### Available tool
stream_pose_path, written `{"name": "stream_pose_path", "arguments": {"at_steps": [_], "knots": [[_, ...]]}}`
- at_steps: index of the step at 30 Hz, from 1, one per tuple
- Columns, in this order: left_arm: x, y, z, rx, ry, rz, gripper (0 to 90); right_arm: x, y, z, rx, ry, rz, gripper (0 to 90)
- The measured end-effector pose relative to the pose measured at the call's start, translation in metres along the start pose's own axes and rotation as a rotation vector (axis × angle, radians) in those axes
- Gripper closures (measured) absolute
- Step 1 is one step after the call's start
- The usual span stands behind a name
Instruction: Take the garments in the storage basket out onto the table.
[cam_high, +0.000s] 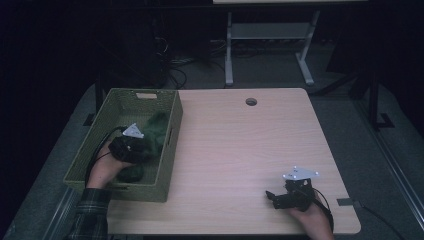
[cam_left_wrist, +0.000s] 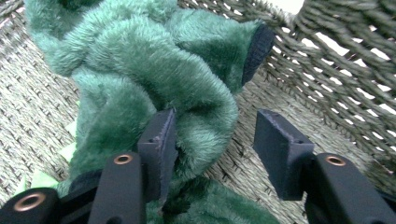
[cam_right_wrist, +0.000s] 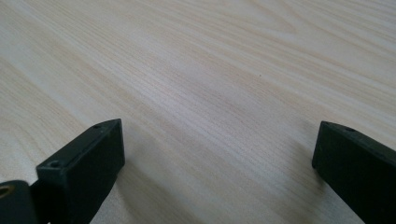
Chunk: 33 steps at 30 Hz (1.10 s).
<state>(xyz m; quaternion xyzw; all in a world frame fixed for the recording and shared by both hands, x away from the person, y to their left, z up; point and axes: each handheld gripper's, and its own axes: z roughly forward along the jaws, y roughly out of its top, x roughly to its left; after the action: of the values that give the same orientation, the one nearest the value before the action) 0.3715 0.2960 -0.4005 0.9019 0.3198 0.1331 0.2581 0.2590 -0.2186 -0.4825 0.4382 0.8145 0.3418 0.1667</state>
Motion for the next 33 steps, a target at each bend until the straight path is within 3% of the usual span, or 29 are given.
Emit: {"name": "stream_pose_path", "arguments": {"at_steps": [9, 16, 20, 22, 24, 26, 33], "knots": [[0.005, -0.001, 0.012, 0.058, -0.015, -0.002, 45.3, 0.0, 0.0, 0.0, 0.0, 0.0, 0.0, 2.1], [0.006, -0.002, 0.013, 0.096, -0.007, -0.013, 55.0, 0.0, 0.0, 0.0, 0.0, 0.0, 0.0, 2.1], [0.006, -0.002, 0.014, 0.103, -0.001, -0.046, 63.3, 0.0, 0.0, 0.0, 0.0, 0.0, 0.0, 2.2], [0.008, -0.003, 0.013, 0.123, -0.005, -0.056, 76.7, 0.0, 0.0, 0.0, 0.0, 0.0, 0.0, 2.2], [0.008, -0.003, 0.013, 0.125, -0.008, -0.061, 82.8, 0.0, 0.0, 0.0, 0.0, 0.0, 0.0, 2.2], [0.008, -0.003, 0.012, 0.132, -0.023, -0.093, 84.8, 0.0, 0.0, 0.0, 0.0, 0.0, 0.0, 2.1], [0.01, -0.002, 0.005, 0.099, -0.039, -0.122, 86.1, 0.0, 0.0, 0.0, 0.0, 0.0, 0.0, 2.2]]}}
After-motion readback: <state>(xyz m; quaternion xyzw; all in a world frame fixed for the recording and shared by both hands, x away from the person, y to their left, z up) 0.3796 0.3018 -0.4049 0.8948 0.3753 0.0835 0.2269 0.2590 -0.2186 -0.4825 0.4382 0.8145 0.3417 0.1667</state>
